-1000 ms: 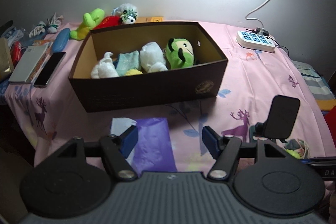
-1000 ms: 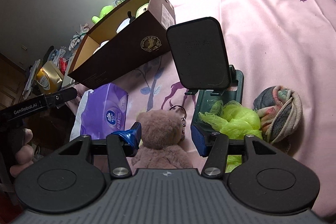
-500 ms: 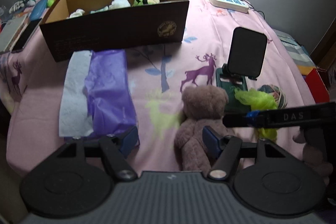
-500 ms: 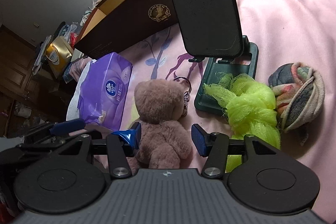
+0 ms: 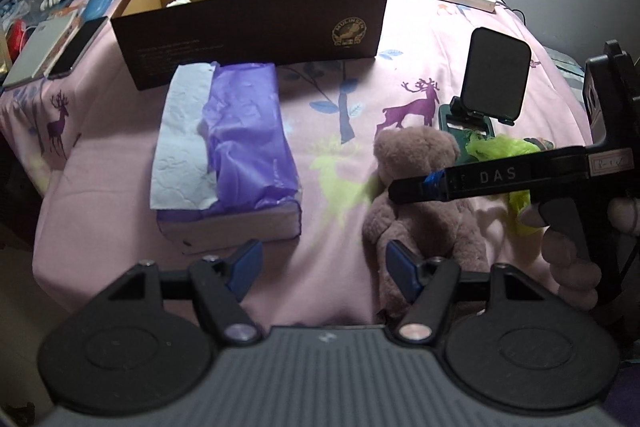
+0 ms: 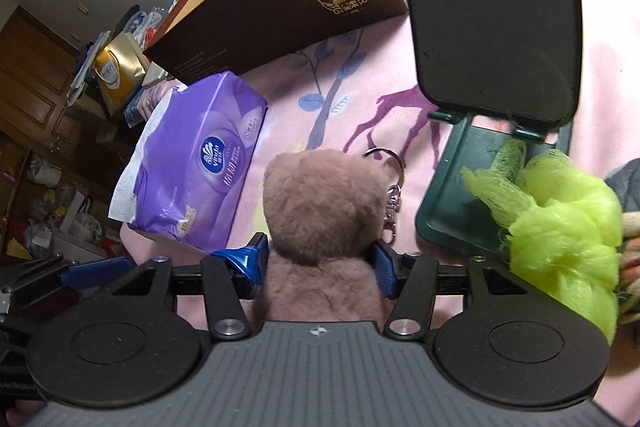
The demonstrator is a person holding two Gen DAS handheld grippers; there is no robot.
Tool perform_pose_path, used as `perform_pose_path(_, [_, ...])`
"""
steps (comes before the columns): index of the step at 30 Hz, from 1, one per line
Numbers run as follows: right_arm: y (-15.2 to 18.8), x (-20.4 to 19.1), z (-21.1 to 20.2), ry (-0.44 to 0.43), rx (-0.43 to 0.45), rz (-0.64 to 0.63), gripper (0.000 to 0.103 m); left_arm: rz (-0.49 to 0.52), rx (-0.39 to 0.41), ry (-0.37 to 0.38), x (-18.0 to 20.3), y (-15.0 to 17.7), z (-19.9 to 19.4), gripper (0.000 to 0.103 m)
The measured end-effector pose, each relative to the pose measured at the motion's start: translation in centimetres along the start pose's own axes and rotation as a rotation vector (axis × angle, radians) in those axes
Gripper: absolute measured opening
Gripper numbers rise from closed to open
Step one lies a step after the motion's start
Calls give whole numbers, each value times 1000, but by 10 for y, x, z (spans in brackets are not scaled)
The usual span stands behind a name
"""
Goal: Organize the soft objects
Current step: 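Lift the brown teddy bear into the box and open the right gripper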
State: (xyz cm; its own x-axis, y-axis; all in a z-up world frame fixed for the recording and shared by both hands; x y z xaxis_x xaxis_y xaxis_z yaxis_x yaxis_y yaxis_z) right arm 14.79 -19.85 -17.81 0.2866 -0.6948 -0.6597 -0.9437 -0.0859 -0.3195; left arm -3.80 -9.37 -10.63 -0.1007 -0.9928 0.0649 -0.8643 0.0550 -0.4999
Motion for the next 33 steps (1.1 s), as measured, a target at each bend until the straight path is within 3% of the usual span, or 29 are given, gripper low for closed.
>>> perform_pose_path(9, [-2, 8, -13, -42, -2, 124, 30, 19, 29, 49, -16, -18, -1, 68])
perform_pose_path(16, [-26, -23, -51, -128, 154, 168, 29, 111, 75, 172, -27, -56, -4, 68])
perform_pose_path(24, [-123, -82, -81, -67, 408, -4, 29, 184, 160, 289, -53, -96, -14, 68])
perform_pose_path(28, [-174, -109, -65, -68, 455, -62, 29, 171, 163, 307, -78, -103, -13, 69])
perform_pose_path(33, [-226, -136, -24, -23, 448, -143, 29, 127, 148, 302, -110, -104, -6, 69])
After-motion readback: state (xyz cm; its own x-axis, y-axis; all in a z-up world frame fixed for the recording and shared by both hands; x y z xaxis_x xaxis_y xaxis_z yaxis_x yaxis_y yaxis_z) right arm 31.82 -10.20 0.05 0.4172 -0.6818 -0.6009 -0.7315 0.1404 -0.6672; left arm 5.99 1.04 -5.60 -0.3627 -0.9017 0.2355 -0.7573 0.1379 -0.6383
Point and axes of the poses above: each gripper's, at about its wrist camera, not at the fingertips, and z roughly the way its jaws point, x to its right, y to its underside, the point moved 9 cm from there along z, roughly the way its jaws point, and after that the axes turned 2 degrees about -x, right-handed, at the moved point
